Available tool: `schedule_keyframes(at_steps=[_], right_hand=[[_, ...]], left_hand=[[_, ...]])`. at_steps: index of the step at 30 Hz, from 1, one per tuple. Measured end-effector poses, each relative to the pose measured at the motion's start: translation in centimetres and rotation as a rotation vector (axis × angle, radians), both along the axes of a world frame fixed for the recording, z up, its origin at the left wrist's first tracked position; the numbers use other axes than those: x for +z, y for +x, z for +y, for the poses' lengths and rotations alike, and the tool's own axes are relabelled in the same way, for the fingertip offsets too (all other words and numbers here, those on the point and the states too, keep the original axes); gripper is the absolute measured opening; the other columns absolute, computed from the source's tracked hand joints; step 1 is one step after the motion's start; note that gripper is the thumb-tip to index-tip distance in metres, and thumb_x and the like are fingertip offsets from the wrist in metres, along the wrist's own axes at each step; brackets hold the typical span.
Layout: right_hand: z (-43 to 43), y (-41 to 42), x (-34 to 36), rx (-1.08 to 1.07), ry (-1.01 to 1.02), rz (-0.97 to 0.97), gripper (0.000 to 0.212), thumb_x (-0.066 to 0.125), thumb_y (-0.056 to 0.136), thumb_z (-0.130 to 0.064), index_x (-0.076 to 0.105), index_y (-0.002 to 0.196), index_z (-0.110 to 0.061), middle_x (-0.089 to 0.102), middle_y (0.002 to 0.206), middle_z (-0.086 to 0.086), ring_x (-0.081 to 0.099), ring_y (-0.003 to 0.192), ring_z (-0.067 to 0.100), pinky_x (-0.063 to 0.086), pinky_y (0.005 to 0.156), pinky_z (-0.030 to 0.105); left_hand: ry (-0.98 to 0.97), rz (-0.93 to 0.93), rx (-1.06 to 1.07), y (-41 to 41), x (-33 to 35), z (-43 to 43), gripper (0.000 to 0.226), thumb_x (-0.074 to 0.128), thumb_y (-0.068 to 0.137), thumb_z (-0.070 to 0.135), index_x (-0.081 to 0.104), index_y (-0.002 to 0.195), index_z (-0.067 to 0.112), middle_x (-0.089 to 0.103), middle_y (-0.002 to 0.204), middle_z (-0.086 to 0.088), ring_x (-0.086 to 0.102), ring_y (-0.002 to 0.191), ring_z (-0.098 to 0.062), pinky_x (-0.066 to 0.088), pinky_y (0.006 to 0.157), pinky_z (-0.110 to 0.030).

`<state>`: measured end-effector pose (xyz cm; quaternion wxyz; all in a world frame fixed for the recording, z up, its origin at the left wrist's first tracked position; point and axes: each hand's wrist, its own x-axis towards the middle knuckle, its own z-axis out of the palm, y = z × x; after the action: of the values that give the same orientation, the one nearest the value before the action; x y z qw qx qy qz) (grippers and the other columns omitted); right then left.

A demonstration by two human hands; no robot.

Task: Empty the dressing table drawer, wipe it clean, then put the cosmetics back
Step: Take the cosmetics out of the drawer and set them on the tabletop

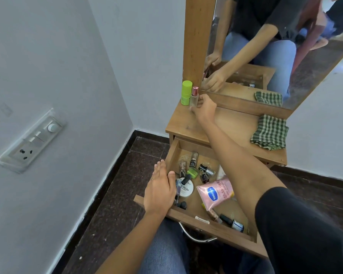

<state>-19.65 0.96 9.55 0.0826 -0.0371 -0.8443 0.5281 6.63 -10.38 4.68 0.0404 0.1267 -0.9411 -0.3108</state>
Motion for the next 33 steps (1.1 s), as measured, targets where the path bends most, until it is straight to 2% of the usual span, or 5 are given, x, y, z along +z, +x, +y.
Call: schedule_keyframes(at_steps=[9,18,23,29,33], right_hand=[[-0.9,-2.2,-2.1,-0.139,-0.090,-0.051,0.033,0.078,0.068,-0.007,0.051,0.085,-0.017,0.067,0.092,0.007,0.066,0.084,0.022,0.055,0.077,0.040],[0.1,-0.7,-1.0,-0.121,-0.066,-0.111,0.032,0.075,0.075,-0.011,0.057,0.101,-0.009,0.065,0.104,0.009,0.061,0.094,0.020,0.049,0.079,0.026],[1.5,8.5,-0.2,0.109,-0.036,0.159,0.020,0.062,0.087,-0.005,0.057,0.106,-0.009,0.059,0.092,-0.003,0.055,0.077,-0.003,0.044,0.065,0.009],[4.5,15.2,-5.7,0.738,0.557,0.107,0.030,0.056,0.086,0.001,0.063,0.110,-0.016,0.060,0.110,-0.004,0.053,0.103,0.009,0.046,0.093,0.029],[5.1,16.8,-7.2,0.872,0.870,-0.005,0.055,0.046,0.083,0.010,0.053,0.131,-0.016,0.048,0.135,0.005,0.042,0.122,0.022,0.042,0.099,0.037]], left_hand=[[-0.005,-0.003,-0.001,0.0,0.0,0.0,0.055,0.029,0.103,0.036,0.028,0.151,0.010,0.031,0.156,-0.006,0.023,0.146,-0.014,0.035,0.112,-0.035],[-0.003,-0.022,0.018,0.0,0.2,0.0,0.055,0.028,0.103,0.037,0.028,0.151,0.010,0.031,0.156,-0.007,0.024,0.145,-0.016,0.033,0.111,-0.036],[0.005,-0.027,0.016,0.0,0.2,0.1,0.054,0.029,0.103,0.035,0.029,0.150,0.008,0.032,0.155,-0.008,0.024,0.145,-0.016,0.033,0.112,-0.035],[0.004,-0.027,0.008,0.0,0.5,0.1,0.053,0.030,0.104,0.033,0.030,0.150,0.007,0.032,0.155,-0.009,0.026,0.145,-0.017,0.034,0.111,-0.036],[0.003,-0.004,-0.004,0.1,0.6,0.0,0.053,0.030,0.104,0.033,0.030,0.150,0.007,0.032,0.155,-0.008,0.025,0.145,-0.016,0.034,0.109,-0.035]])
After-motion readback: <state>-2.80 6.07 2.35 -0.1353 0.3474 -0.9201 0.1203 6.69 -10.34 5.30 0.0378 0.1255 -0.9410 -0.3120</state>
